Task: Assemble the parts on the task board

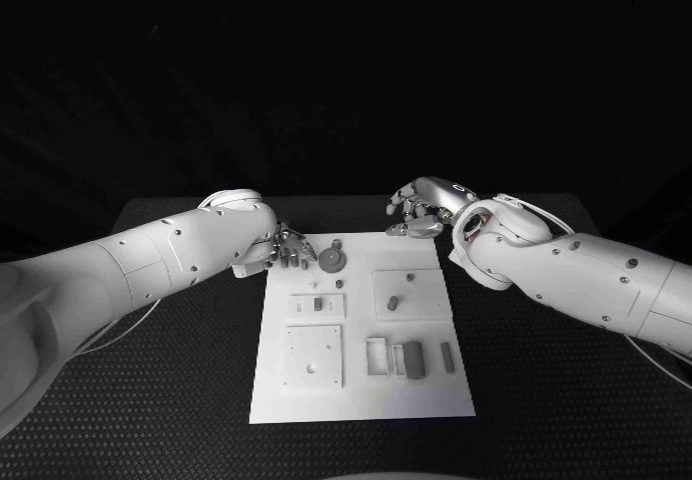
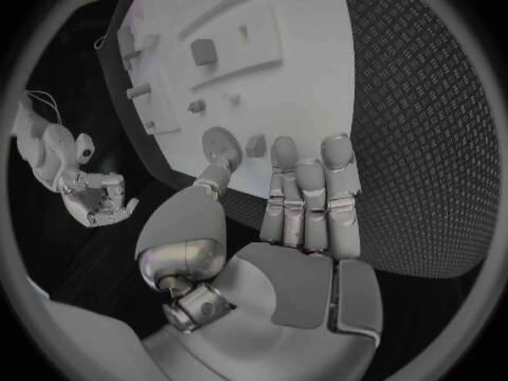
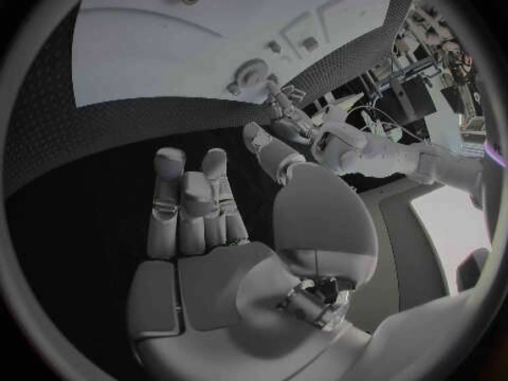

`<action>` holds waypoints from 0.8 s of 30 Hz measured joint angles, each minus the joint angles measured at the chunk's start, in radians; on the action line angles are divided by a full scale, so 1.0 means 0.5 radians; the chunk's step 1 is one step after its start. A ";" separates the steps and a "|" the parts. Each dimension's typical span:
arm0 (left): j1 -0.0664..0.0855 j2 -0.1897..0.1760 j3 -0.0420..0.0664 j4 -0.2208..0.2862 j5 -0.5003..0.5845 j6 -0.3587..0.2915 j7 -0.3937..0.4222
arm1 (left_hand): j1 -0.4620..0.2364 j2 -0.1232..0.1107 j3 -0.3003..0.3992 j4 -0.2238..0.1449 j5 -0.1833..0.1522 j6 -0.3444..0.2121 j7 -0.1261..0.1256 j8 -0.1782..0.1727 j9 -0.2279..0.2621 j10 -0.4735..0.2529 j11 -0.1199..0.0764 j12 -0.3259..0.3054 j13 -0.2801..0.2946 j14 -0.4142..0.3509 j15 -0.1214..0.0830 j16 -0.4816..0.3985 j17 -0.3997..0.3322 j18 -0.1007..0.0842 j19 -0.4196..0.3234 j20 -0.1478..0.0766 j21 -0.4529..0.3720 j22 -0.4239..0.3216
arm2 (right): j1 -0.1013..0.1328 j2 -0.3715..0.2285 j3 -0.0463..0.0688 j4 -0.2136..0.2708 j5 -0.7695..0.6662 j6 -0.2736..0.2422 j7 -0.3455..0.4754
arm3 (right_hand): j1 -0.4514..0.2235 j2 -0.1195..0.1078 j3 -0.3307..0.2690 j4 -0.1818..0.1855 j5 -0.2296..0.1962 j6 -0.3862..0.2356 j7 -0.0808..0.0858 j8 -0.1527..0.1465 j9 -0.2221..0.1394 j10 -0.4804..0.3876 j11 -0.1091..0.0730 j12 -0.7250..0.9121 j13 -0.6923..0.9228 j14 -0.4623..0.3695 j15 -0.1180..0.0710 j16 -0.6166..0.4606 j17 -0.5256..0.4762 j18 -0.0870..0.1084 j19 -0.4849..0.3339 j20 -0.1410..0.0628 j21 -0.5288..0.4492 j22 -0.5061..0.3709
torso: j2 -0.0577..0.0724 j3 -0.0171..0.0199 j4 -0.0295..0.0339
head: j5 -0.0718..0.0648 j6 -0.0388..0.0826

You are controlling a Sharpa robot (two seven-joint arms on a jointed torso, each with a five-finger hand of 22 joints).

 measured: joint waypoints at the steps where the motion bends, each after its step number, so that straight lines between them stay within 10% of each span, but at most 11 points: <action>1: 0.000 0.000 0.000 0.000 0.001 0.002 0.001 | 0.004 0.016 0.001 -0.010 0.000 0.002 -0.002 0.000 -0.002 0.000 0.000 0.000 0.000 -0.001 -0.001 0.000 0.000 0.000 0.000 0.000 0.000 0.000 | 0.000 0.001 0.000 0.000 0.000 0.000 0.000 | 0.000 0.000 0.000 0.000 0.000 0.000 0.000 0.000 0.000 0.000 0.000 0.000 0.000 0.000 0.000 0.000 0.000 0.000 0.000 0.000 0.000 0.000 | 0.000 -0.0002 0.000 | 0.000 0.001; 24: -0.002 -0.001 0.001 0.000 0.058 0.031 0.024 | 0.038 0.133 0.004 -0.128 0.006 0.034 -0.015 0.009 -0.014 0.014 -0.014 0.037 0.012 0.003 -0.010 0.037 -0.013 0.000 0.010 -0.010 0.031 -0.001 | -0.001 0.010 0.000 -0.015 0.000 0.005 -0.001 | 0.000 0.000 0.000 0.000 0.000 0.000 0.000 0.000 0.000 0.000 0.000 0.000 0.000 0.000 0.000 0.000 0.000 0.000 -0.001 0.001 0.000 0.000 | 0.001 -0.0002 0.000 | 0.003 -0.007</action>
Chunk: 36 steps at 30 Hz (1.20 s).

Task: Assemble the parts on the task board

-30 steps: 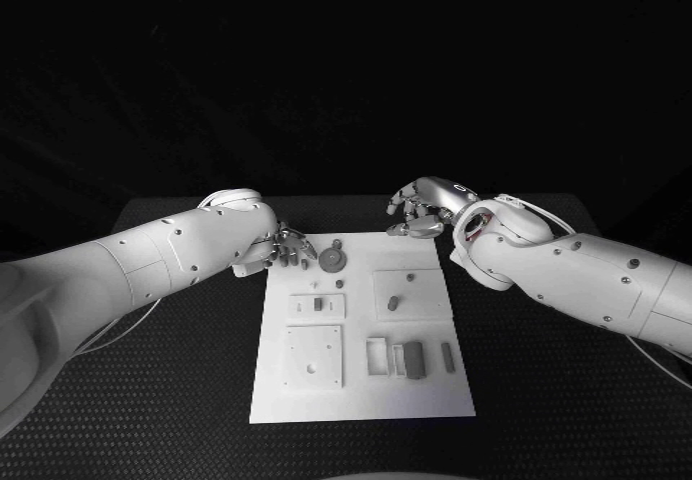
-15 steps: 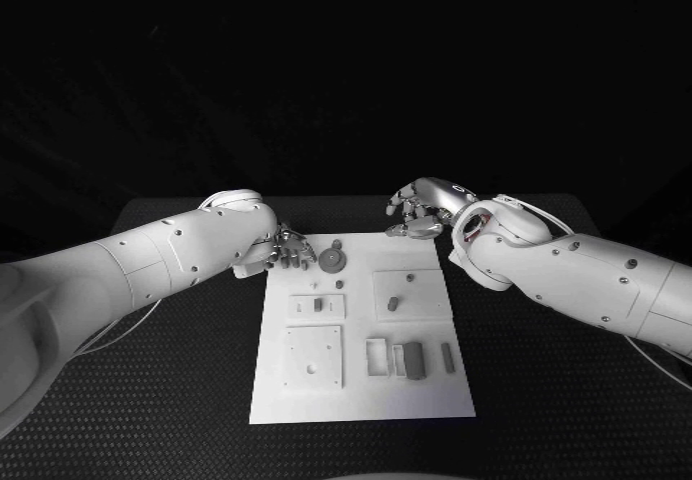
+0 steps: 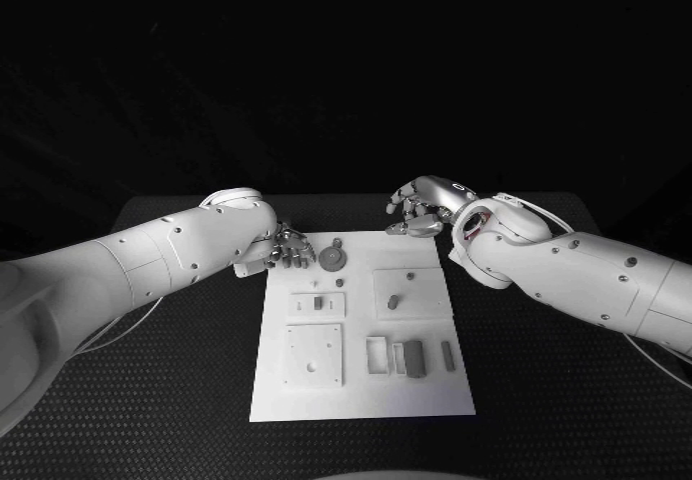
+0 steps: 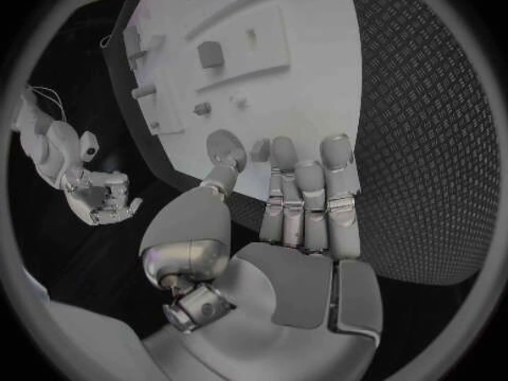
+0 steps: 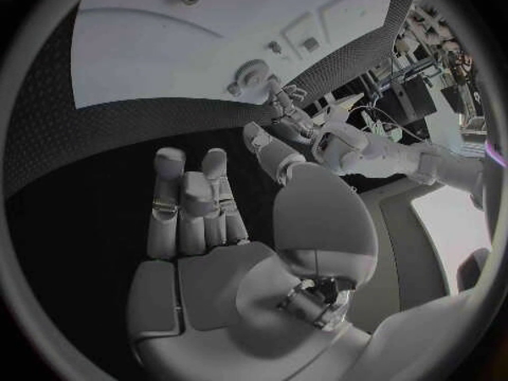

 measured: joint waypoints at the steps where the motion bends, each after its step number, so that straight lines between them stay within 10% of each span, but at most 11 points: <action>1: 0.000 -0.001 0.000 0.000 0.004 0.002 0.001 | 0.011 0.011 0.006 -0.006 0.000 0.000 0.000 0.000 0.000 0.000 0.000 0.000 0.000 0.000 0.000 0.000 -0.002 0.000 0.000 0.000 0.000 0.000 | 0.000 0.000 0.000 -0.001 0.000 0.000 0.000 | 0.000 0.000 0.000 0.000 0.000 0.000 0.000 0.000 0.000 0.000 0.000 0.000 0.000 0.000 0.000 0.000 0.000 0.000 0.000 0.000 0.000 0.000 | 0.000 0.0000 0.000 | -0.001 0.000; 28: -0.001 -0.022 0.002 -0.005 0.151 -0.001 0.019 | 0.117 0.175 0.045 -0.056 -0.008 0.009 -0.006 -0.001 -0.014 0.000 0.000 0.000 -0.004 -0.004 -0.004 0.009 -0.021 0.000 0.003 0.003 0.016 -0.001 | 0.000 0.006 0.000 -0.016 0.000 0.005 -0.002 | 0.000 0.000 0.000 0.000 0.000 0.000 0.000 -0.007 0.000 0.000 0.000 0.000 0.001 0.000 0.000 0.000 0.000 0.000 0.004 -0.004 0.000 0.000 | 0.000 -0.0012 0.000 | -0.004 -0.010; 29: -0.001 -0.022 0.002 -0.005 0.158 -0.001 0.020 | 0.139 0.172 0.051 -0.052 -0.017 0.009 -0.006 -0.001 -0.015 0.000 0.000 0.000 -0.005 -0.004 -0.004 0.009 -0.024 0.000 0.003 0.003 0.016 -0.001 | 0.000 0.006 0.000 -0.017 0.000 0.005 -0.002 | 0.000 0.000 0.000 0.000 0.000 0.000 0.000 -0.007 0.000 0.000 0.000 0.000 0.001 0.000 0.000 0.000 0.000 0.000 0.004 -0.004 0.000 0.000 | 0.000 -0.0012 0.000 | -0.003 -0.010; 31: -0.001 -0.022 0.002 -0.005 0.173 -0.002 0.023 | 0.248 0.067 0.268 0.094 -0.254 0.010 -0.006 0.001 -0.024 0.000 0.000 0.000 -0.012 -0.004 -0.004 0.014 -0.035 0.000 0.007 0.008 0.015 -0.001 | 0.000 0.006 0.000 -0.017 0.000 0.006 -0.002 | 0.000 0.000 0.000 0.000 0.000 0.000 0.000 -0.007 0.000 0.000 0.000 0.000 0.001 0.000 0.000 0.000 0.000 0.000 0.000 -0.008 0.000 0.000 | 0.000 -0.0012 0.000 | -0.003 -0.010; 36: -0.001 -0.027 0.002 -0.006 0.204 -0.003 0.028 | 0.313 0.049 0.391 0.133 -0.287 0.010 -0.005 0.010 -0.029 0.000 0.000 0.000 -0.013 -0.005 -0.003 0.025 -0.038 0.000 0.006 0.008 0.033 0.001 | 0.000 0.007 0.000 -0.019 0.000 0.009 -0.002 | 0.000 0.000 0.000 0.000 0.000 -0.001 0.000 -0.007 0.000 0.000 0.000 0.000 0.001 0.000 0.000 0.000 0.000 0.000 -0.002 -0.009 0.000 0.000 | 0.000 -0.0002 0.000 | -0.002 -0.012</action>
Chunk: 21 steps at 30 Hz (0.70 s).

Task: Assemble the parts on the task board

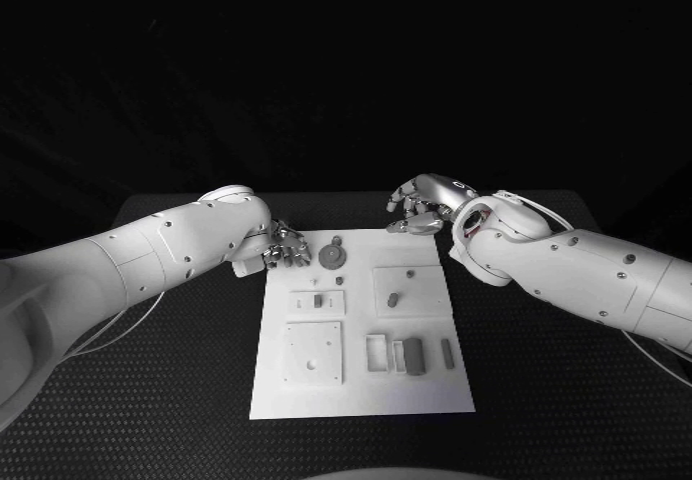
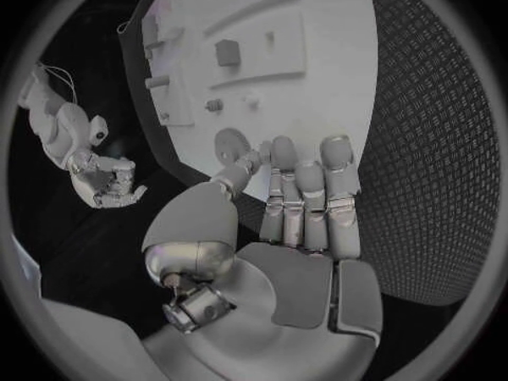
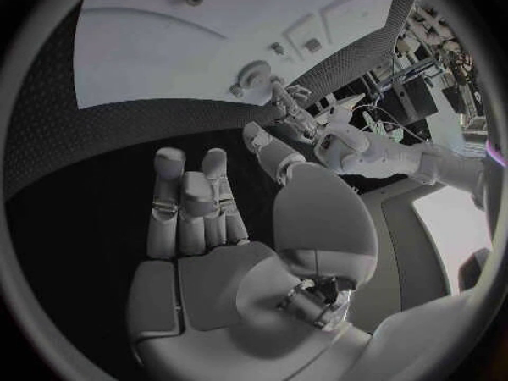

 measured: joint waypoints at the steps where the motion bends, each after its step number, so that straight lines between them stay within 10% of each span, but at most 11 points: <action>1: 0.000 -0.002 0.000 0.000 0.004 -0.001 0.001 | 0.009 0.009 0.011 -0.011 0.012 0.007 -0.007 0.000 0.000 0.000 0.000 0.000 0.000 0.000 0.000 0.001 -0.002 0.000 -0.003 0.003 0.010 0.000 | 0.000 0.000 0.000 0.000 0.000 0.000 0.000 | 0.000 0.000 0.000 0.000 0.000 0.000 0.000 0.000 0.000 0.000 0.000 0.000 0.000 0.000 0.000 0.000 0.000 0.000 0.000 0.000 0.000 0.000 | 0.000 0.0002 0.000 | 0.000 -0.001; 11: 0.000 -0.054 0.003 0.052 0.035 -0.030 0.011 | 0.025 -0.007 0.025 -0.025 0.039 0.026 -0.023 0.016 0.003 0.029 -0.015 0.000 0.002 0.013 -0.012 0.031 -0.002 0.000 0.015 -0.009 0.029 0.000 | 0.000 -0.001 0.000 -0.005 0.000 0.004 -0.001 | 0.000 0.000 0.000 0.011 0.000 -0.003 0.002 0.000 0.000 -0.007 0.007 0.000 0.000 0.000 0.000 0.000 0.000 0.000 -0.003 0.003 0.000 0.000 | 0.000 0.0004 0.000 | 0.000 -0.002; 21: 0.001 -0.261 0.011 0.327 0.191 -0.106 0.016 | 0.025 -0.007 0.025 -0.026 0.074 0.055 -0.044 0.042 0.011 0.062 -0.025 0.017 0.005 0.020 -0.012 0.057 0.014 0.000 0.023 -0.016 0.060 -0.001 | 0.000 -0.014 0.000 -0.002 0.001 0.007 -0.001 | 0.000 0.000 0.000 0.011 0.000 -0.008 0.000 0.000 0.000 -0.007 0.007 0.000 0.000 0.000 0.000 0.000 0.000 0.000 -0.003 0.003 0.000 0.000 | -0.002 0.0010 0.002 | 0.002 0.000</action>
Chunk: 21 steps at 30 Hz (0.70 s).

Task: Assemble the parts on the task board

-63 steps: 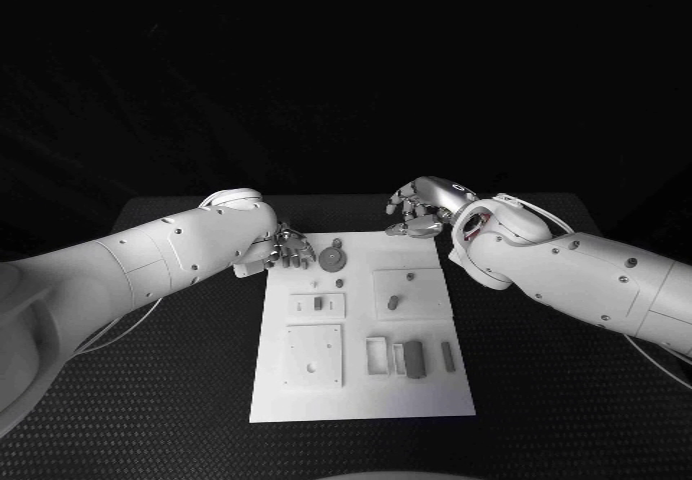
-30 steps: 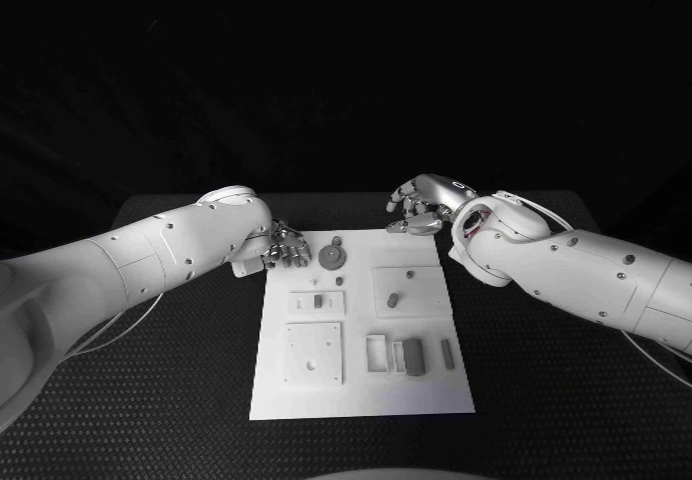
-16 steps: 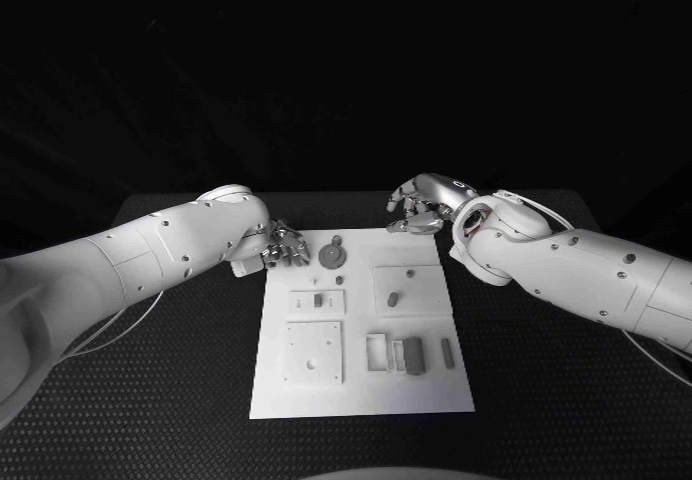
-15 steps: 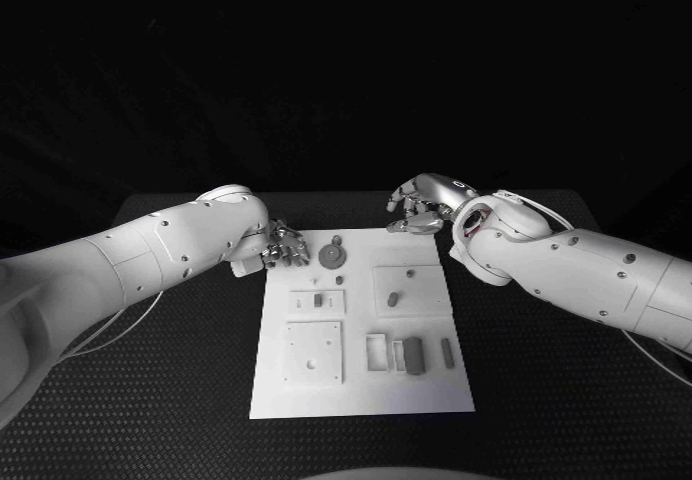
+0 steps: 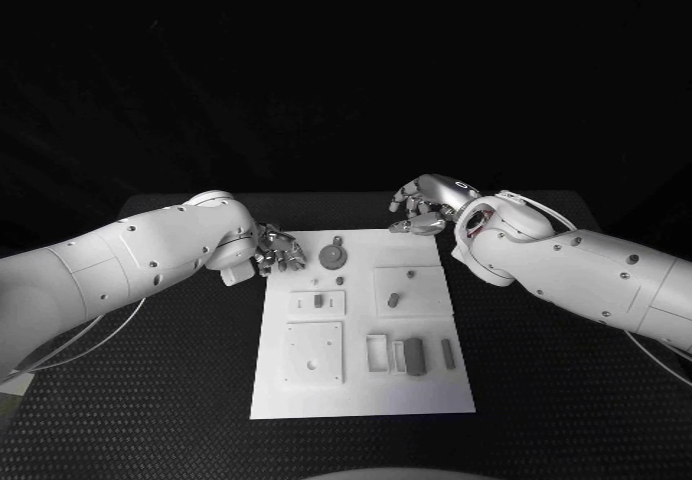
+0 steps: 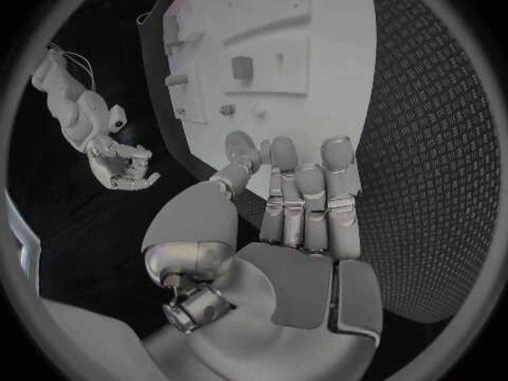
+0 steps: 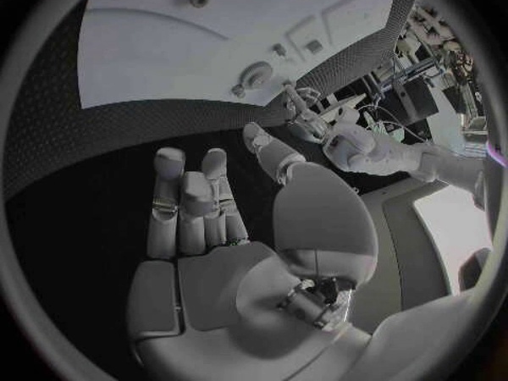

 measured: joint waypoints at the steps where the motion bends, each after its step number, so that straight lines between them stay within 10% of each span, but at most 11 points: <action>1: 0.000 -0.023 0.000 0.038 0.016 -0.008 -0.001 | 0.006 -0.006 0.000 0.000 0.008 0.000 0.000 0.000 0.000 0.007 0.000 0.000 0.000 0.000 0.000 0.005 0.001 0.000 0.001 -0.001 0.000 0.000 | 0.000 -0.002 0.000 0.000 0.000 0.000 0.000 | 0.000 0.000 0.000 0.000 0.000 0.000 0.000 0.000 0.000 0.000 0.000 0.000 0.000 0.000 0.000 0.000 0.000 0.000 0.000 0.000 0.000 0.000 | 0.000 0.0000 0.000 | 0.001 0.000; 12: -0.001 -0.252 -0.017 0.479 0.089 -0.159 -0.020 | 0.008 -0.008 -0.003 -0.003 0.145 0.043 -0.021 0.020 -0.002 0.039 -0.011 0.010 0.006 0.021 -0.006 0.027 0.015 0.000 0.021 -0.007 0.032 0.000 | 0.000 -0.020 0.000 0.006 0.003 0.003 -0.001 | 0.000 0.000 0.000 0.000 0.000 -0.001 0.000 0.000 0.000 0.000 0.000 0.000 0.002 0.000 0.000 0.000 0.000 0.000 0.001 0.002 0.000 0.000 | -0.001 -0.0008 0.001 | -0.001 -0.004; 21: -0.005 -0.308 -0.103 0.650 -0.047 -0.239 -0.047 | 0.008 -0.008 -0.008 -0.009 0.275 0.106 -0.051 0.021 -0.001 0.081 -0.011 0.058 0.023 0.057 -0.007 0.083 0.055 -0.001 0.061 -0.004 0.100 -0.001 | 0.000 -0.022 0.000 0.009 0.004 0.013 -0.001 | 0.000 0.000 0.000 0.000 0.000 -0.001 0.003 0.000 0.000 0.000 0.000 0.000 0.002 0.000 0.000 0.000 0.000 0.000 0.006 -0.002 0.000 0.000 | 0.000 -0.0040 0.000 | 0.011 -0.007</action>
